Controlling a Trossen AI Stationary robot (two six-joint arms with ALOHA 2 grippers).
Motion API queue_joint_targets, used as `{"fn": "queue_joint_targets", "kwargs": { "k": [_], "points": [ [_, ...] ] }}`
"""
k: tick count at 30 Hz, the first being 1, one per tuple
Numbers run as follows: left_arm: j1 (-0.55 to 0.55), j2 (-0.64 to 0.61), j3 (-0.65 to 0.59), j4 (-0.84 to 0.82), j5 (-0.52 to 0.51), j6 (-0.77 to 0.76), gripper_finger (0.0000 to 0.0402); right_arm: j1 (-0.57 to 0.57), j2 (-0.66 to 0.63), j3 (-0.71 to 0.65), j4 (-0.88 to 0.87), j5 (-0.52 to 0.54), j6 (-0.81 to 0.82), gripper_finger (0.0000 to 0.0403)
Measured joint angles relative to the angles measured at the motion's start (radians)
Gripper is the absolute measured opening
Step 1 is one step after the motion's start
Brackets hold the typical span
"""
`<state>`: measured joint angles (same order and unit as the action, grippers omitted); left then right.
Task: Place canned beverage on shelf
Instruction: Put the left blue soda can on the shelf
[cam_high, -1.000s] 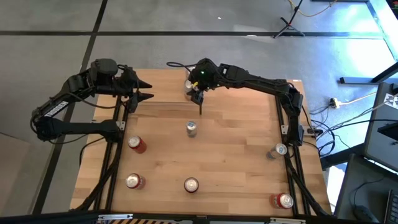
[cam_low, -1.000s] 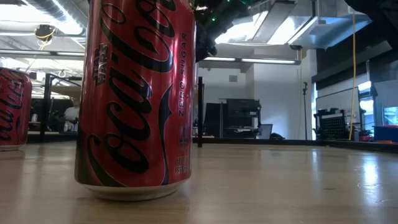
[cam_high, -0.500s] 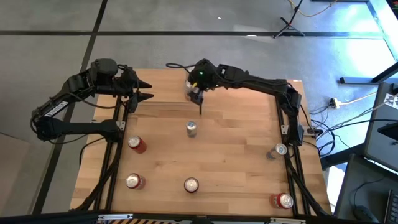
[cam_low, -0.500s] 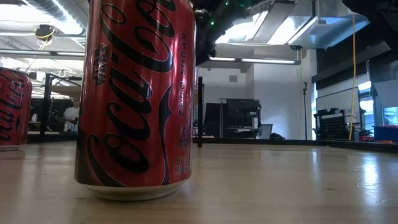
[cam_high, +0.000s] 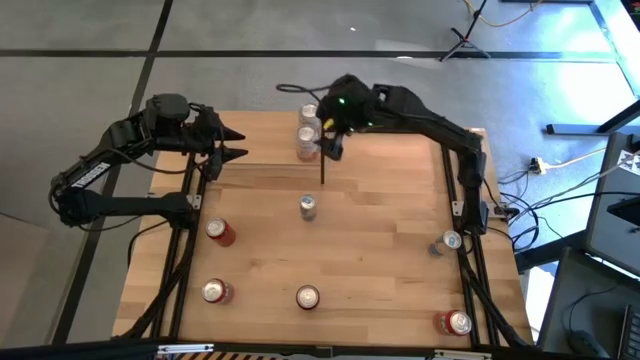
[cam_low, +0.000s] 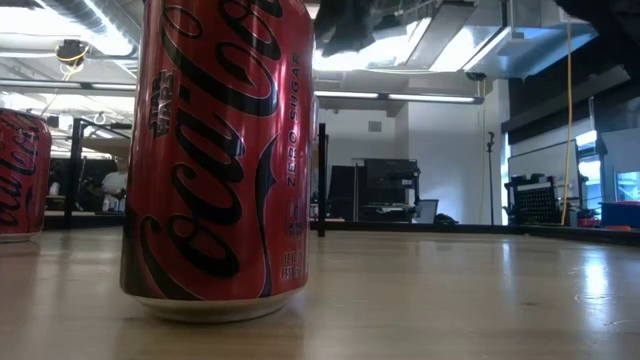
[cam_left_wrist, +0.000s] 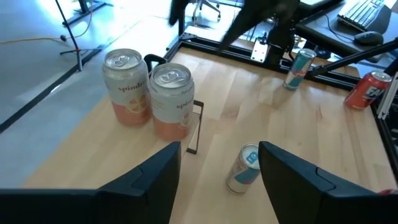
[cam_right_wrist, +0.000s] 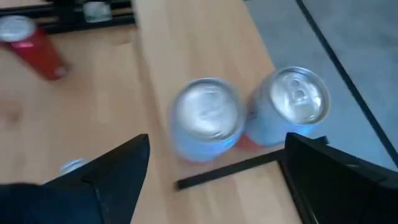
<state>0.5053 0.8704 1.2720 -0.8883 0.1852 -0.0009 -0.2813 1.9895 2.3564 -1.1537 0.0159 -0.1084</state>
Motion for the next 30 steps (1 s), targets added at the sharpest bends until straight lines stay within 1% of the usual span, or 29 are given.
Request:
{"fn": "queue_joint_targets", "kwargs": {
  "k": [2,4,9,11,14,18,20,23,26,30],
  "points": [
    [-0.004,0.0,0.0,0.002,0.001,0.004,0.0211,0.034,-0.046,-0.032,-0.005,0.003,0.014,0.0357],
    [-0.018,0.005,0.0,0.015,0.006,0.004,0.0211,0.067,-0.086,-0.055,-0.047,0.011,0.023,0.035],
    [-0.087,0.032,0.0,0.05,-0.005,-0.047,0.0211,0.145,-0.171,-0.132,-0.139,0.063,0.038,0.0331],
    [-0.127,0.06,0.0,0.062,-0.04,-0.071,0.0211,0.17,-0.212,-0.201,-0.143,0.07,0.041,0.0324],
    [-0.194,0.117,0.0,0.079,-0.083,-0.107,0.0211,0.194,-0.292,-0.359,-0.122,0.08,0.042,0.0314],
    [-0.284,0.194,0.0,0.077,-0.124,-0.139,0.0211,0.198,-0.425,-0.644,0.026,0.061,0.063,0.0303],
    [-0.328,0.229,-0.013,0.094,-0.148,-0.154,0.0211,0.198,-0.493,-0.788,0.143,0.055,0.075,0.0299],
    [-0.382,0.262,-0.066,0.143,-0.188,-0.195,0.0211,0.198,-0.569,-0.97,0.323,0.007,0.108,0.0298],
    [-0.411,0.271,-0.154,0.232,-0.191,-0.248,0.0211,0.198,-0.604,-1.105,0.46,-0.037,0.146,0.0298],
    [-0.434,0.271,-0.265,0.349,-0.19,-0.311,0.0211,0.198,-0.61,-1.202,0.558,-0.103,0.191,0.0298]
  ]
}}
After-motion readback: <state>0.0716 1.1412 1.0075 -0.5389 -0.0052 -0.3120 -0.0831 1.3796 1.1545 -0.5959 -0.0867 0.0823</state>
